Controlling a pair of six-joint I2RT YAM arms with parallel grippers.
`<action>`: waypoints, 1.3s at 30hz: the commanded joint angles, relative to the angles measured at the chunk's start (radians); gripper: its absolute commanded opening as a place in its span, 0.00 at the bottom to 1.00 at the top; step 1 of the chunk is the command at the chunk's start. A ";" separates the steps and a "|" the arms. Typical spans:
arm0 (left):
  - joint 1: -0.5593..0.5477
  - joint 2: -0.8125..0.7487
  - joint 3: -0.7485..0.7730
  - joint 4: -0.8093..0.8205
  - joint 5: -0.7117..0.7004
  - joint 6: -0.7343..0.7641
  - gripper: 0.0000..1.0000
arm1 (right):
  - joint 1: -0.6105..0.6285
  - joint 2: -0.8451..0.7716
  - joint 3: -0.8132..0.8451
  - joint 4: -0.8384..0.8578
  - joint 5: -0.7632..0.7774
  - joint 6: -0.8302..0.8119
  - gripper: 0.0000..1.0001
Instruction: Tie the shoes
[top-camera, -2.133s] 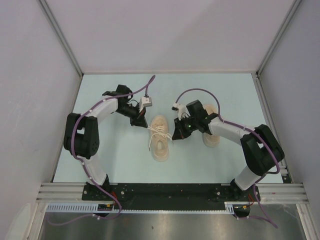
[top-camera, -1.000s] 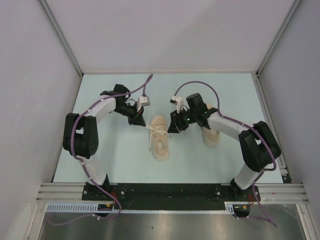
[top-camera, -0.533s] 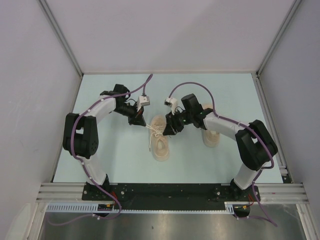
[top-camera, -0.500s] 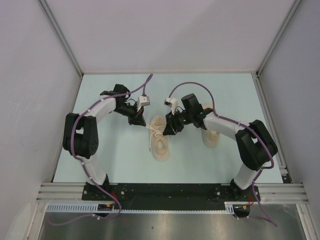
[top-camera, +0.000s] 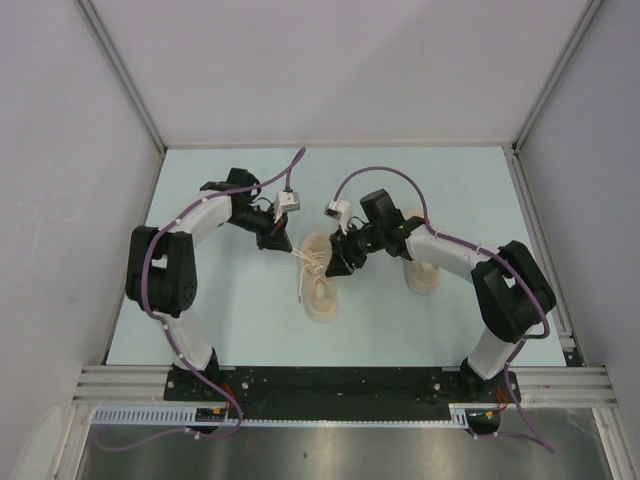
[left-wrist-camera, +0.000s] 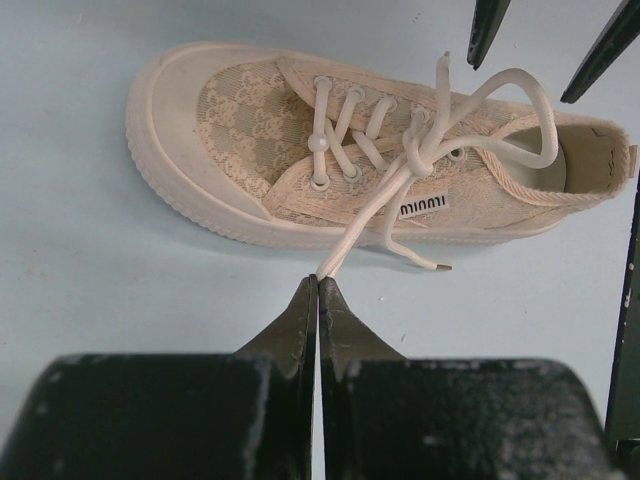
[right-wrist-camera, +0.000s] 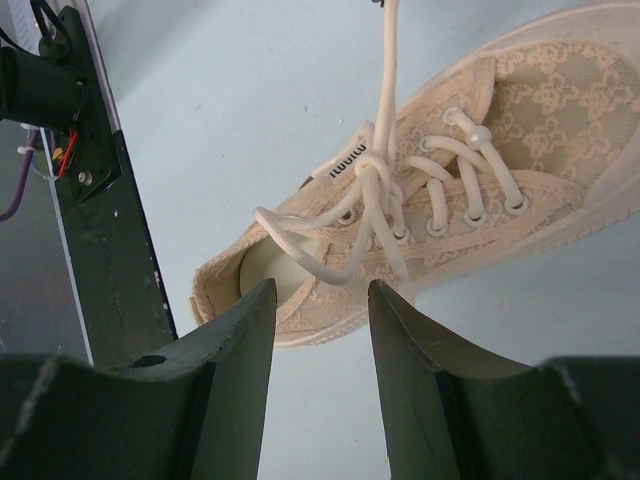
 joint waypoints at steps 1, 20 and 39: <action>0.002 0.007 0.035 0.021 0.047 0.019 0.00 | 0.026 -0.019 0.037 0.060 0.038 -0.002 0.45; 0.005 0.004 0.044 0.015 0.021 0.006 0.00 | 0.017 -0.015 0.063 -0.023 0.128 -0.040 0.00; 0.014 0.010 0.047 0.013 -0.141 0.066 0.00 | -0.009 -0.054 0.025 -0.221 0.194 -0.137 0.00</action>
